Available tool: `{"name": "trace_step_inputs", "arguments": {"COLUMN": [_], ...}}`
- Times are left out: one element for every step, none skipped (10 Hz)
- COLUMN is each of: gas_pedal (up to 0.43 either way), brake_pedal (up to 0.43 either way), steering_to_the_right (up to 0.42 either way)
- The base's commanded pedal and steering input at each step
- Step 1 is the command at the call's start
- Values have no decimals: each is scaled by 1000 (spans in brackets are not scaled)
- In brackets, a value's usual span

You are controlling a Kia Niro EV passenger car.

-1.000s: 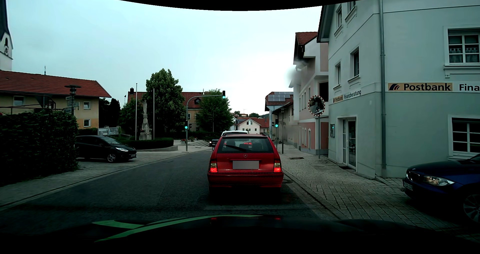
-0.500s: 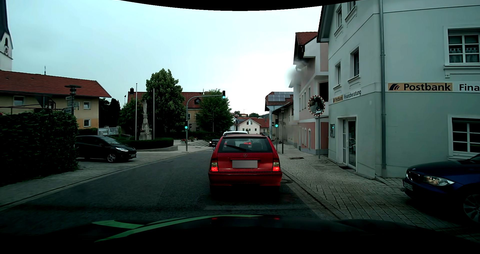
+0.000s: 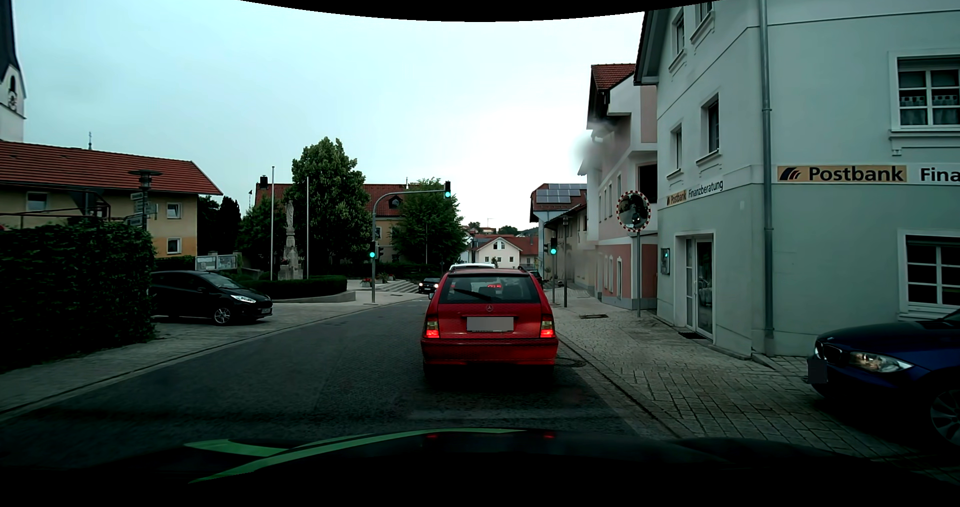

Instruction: Follow the waypoints while adhering to traffic rules and regulations

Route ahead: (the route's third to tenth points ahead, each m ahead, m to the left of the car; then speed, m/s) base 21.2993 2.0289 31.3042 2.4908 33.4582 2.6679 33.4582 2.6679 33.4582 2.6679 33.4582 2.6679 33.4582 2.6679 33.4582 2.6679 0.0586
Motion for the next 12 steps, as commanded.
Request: {"name": "trace_step_inputs", "arguments": {"gas_pedal": [0,0,0,0,0,0,0,0,0,0,0,0], "brake_pedal": [43,6,0,0,0,0,0,0,0,0,0,0], "steering_to_the_right": [-1,-2,-4,-5,-6,-6,-6,-6,-6,-7,-9,-12]}}
